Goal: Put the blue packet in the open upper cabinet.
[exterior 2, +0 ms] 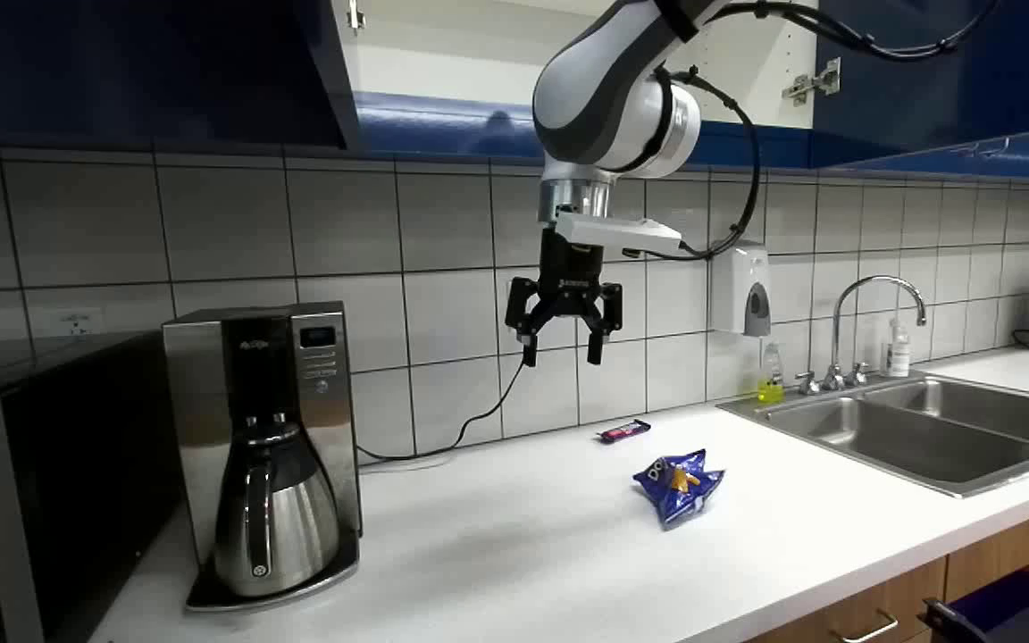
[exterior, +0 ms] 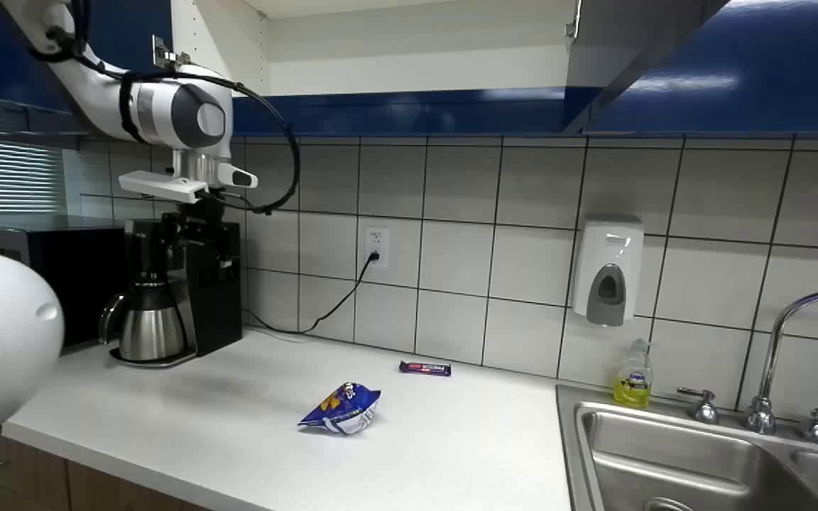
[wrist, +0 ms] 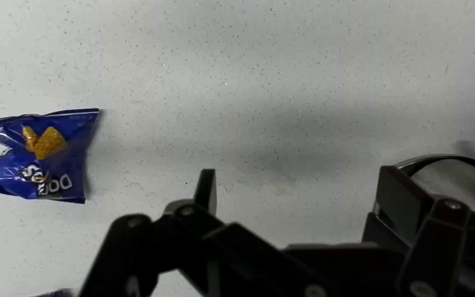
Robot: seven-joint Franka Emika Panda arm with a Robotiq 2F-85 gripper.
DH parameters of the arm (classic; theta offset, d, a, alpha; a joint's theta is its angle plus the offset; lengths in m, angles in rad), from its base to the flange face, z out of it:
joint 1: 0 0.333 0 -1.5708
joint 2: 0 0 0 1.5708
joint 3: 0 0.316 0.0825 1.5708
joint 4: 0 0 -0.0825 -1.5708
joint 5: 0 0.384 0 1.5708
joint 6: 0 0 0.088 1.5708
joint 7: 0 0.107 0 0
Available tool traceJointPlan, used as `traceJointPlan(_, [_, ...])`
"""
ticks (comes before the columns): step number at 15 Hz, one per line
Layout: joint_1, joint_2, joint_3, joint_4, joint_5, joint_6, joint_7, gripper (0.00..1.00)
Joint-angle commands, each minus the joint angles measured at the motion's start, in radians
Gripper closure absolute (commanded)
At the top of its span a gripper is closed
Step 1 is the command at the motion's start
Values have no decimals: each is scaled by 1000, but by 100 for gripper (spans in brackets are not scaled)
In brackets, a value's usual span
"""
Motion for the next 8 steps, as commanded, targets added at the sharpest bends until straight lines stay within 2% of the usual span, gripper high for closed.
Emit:
traceJointPlan(1, [2,1,-2,1,-1,-2,0,0])
traceJointPlan(6, [2,1,-2,1,-1,-2,0,0])
traceJointPlan(8, [3,6,-8,4,-4,-6,-42,0])
